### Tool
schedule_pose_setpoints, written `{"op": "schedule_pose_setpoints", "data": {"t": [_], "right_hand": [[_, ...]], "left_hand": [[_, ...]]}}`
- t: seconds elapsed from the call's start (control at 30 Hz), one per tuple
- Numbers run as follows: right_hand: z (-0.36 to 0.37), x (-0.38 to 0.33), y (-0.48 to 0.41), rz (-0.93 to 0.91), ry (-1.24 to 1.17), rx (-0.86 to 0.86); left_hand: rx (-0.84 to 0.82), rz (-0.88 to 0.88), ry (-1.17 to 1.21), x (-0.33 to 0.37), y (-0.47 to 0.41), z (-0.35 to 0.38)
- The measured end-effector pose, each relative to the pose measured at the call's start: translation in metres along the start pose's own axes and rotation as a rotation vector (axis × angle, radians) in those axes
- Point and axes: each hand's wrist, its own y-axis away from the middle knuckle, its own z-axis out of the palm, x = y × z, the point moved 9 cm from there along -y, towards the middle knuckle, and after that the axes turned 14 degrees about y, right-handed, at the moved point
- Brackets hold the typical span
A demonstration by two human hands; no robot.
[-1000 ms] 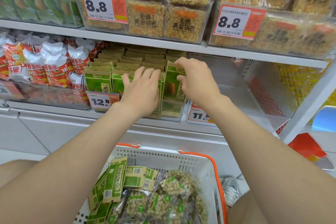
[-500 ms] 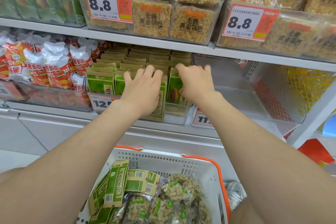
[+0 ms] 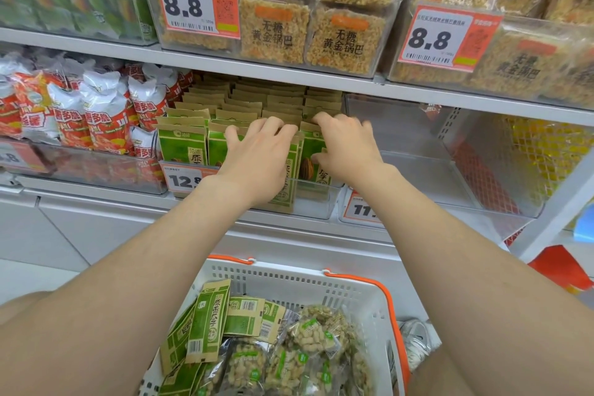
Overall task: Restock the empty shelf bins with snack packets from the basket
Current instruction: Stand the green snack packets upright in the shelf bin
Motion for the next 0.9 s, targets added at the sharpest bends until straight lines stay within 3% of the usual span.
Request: {"op": "schedule_pose_setpoints", "data": {"t": [0.13,0.27,0.37,0.47,0.7,0.9], "right_hand": [[-0.020,0.003,0.014,0.068,0.068,0.107],[-0.051,-0.017,0.037,0.012,0.041,0.243],[-0.053,-0.041,0.056,-0.091,-0.090,0.083],[-0.033,-0.064,0.082,-0.188,-0.139,-0.173],[0.035,-0.107,0.137,-0.413,0.107,-0.608],[0.077,-0.120,0.147,-0.417,0.186,-0.765]], "left_hand": [[0.033,-0.002,0.033,0.000,0.002,-0.004],[0.245,0.068,0.066,0.008,0.013,-0.024],[0.326,0.049,0.136,0.009,0.025,-0.033],[0.151,-0.076,0.182,0.002,0.036,-0.011],[-0.482,-0.149,-0.019,-0.033,0.088,0.108],[-0.885,-0.223,-0.066,-0.073,0.147,0.201]]}}
